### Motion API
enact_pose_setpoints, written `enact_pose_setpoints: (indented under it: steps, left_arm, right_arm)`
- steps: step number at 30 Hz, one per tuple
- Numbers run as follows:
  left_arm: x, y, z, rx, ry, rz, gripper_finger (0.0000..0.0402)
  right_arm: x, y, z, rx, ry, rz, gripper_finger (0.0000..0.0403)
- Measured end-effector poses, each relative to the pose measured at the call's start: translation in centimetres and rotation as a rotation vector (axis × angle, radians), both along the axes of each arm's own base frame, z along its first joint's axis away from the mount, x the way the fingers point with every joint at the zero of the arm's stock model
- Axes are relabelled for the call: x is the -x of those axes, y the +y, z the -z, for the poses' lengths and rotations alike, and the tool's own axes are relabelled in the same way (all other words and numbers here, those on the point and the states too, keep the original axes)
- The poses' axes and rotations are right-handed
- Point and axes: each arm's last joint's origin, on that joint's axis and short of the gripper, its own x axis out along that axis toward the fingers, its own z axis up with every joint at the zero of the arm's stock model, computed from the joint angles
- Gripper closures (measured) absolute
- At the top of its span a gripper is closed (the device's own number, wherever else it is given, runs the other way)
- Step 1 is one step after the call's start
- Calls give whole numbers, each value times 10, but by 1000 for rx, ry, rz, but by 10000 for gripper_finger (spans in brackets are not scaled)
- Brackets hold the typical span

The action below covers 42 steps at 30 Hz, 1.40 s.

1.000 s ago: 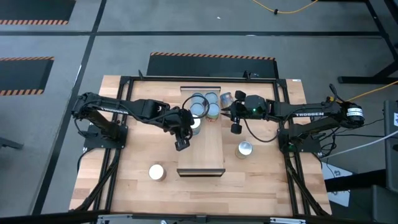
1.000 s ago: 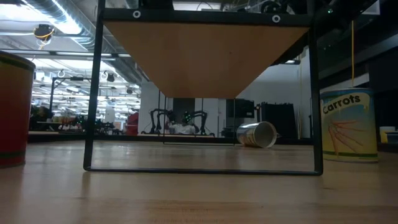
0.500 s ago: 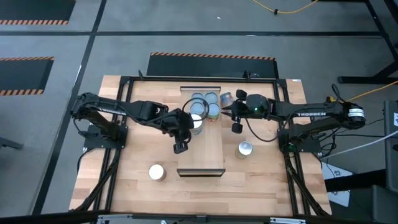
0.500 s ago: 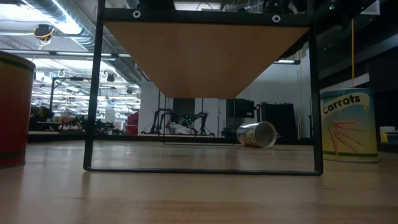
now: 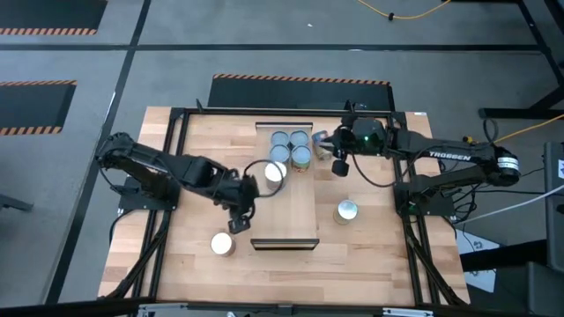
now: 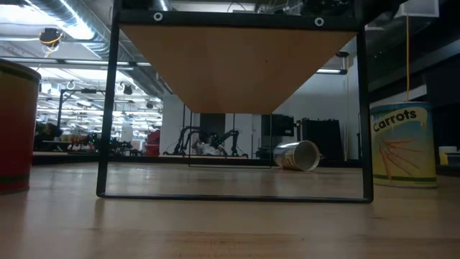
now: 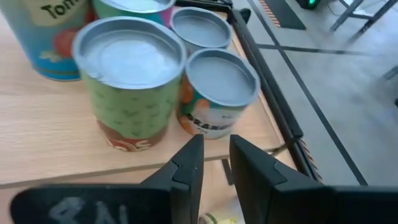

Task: Pick and place cans onto a shelf
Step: Put the canned peaches on the shelf

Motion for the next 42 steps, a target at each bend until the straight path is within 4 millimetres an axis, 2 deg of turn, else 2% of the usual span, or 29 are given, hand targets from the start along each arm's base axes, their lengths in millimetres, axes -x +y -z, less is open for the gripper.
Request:
enact_pose_setpoints:
  steps: [6, 13, 22, 27, 33, 42]
  left_arm:
    - [16, -27, 3, 37, 73, -43, 335]
    - [26, -48, 3, -29, 31, -49, 335]
    - [28, -52, 2, -49, 19, -44, 335]
    - [28, -52, 2, -50, 18, -45, 335]
    - [28, -52, 2, -67, 9, -52, 335]
    - [28, -52, 2, -68, 9, -51, 335]
  right_arm:
    - [5, -16, -3, 9, 4, 79, 320]
    - [20, -51, -7, -12, -11, 205, 320]
    - [31, -104, -36, -135, -90, 194, 320]
    - [32, -133, -22, -243, -30, 220, 320]
    - [36, -134, 4, -400, 143, 246, 320]
    - [41, -114, 16, -532, 322, 228, 320]
